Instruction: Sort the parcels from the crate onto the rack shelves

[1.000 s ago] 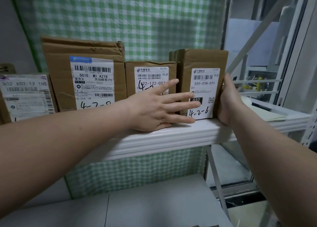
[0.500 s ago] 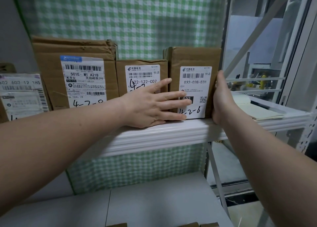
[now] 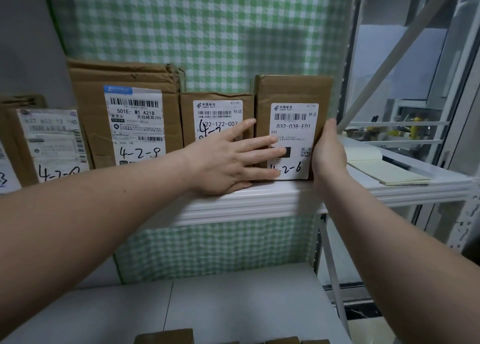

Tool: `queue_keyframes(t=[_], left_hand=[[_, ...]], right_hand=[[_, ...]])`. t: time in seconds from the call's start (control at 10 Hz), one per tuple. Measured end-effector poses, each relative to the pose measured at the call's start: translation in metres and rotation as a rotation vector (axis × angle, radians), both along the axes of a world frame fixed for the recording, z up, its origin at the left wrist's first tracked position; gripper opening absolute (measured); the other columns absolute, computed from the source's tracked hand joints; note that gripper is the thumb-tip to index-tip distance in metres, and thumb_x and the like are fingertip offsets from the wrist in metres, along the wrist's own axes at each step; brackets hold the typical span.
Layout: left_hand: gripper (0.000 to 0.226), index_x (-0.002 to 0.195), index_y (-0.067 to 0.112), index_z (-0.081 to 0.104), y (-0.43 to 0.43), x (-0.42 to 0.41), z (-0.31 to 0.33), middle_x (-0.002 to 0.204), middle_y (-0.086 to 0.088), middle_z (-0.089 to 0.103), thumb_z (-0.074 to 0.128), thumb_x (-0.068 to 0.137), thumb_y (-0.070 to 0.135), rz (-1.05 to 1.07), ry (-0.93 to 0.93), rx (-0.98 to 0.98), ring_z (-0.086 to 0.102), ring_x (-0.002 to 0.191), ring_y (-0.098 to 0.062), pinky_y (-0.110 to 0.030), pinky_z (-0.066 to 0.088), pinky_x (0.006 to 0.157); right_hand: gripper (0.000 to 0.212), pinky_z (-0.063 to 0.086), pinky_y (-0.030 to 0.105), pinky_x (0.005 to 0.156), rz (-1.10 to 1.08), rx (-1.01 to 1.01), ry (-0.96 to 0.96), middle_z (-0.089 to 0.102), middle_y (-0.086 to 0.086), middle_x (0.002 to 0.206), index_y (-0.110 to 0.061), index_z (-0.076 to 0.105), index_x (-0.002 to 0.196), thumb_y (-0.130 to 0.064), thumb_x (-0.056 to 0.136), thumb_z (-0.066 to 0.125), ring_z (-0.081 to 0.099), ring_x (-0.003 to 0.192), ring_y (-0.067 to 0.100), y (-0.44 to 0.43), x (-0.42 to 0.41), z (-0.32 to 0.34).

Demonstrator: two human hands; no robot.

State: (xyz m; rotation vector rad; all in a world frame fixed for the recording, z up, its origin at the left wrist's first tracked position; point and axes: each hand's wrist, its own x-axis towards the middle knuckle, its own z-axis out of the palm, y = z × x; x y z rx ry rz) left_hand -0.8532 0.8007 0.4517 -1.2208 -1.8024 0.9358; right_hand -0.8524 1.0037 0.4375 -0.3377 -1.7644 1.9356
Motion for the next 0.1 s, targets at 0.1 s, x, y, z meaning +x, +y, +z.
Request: queue_keyframes(t=[0.1], left_hand=[[0.049, 0.139, 0.027, 0.047, -0.0005, 0.0086, 0.0043, 0.149, -0.011, 0.039, 0.026, 0.096, 0.039, 0.003, 0.019, 0.064, 0.036, 0.138, -0.029, -0.055, 0.011, 0.112]], right_hand=[[0.052, 0.038, 0.041, 0.103, -0.267, 0.164, 0.002, 0.061, 0.01, 0.125, -0.016, 0.064, 0.111, -0.048, 0.098, 0.026, 0.051, 0.118, 0.032, -0.0015, 0.0034, 0.0007]])
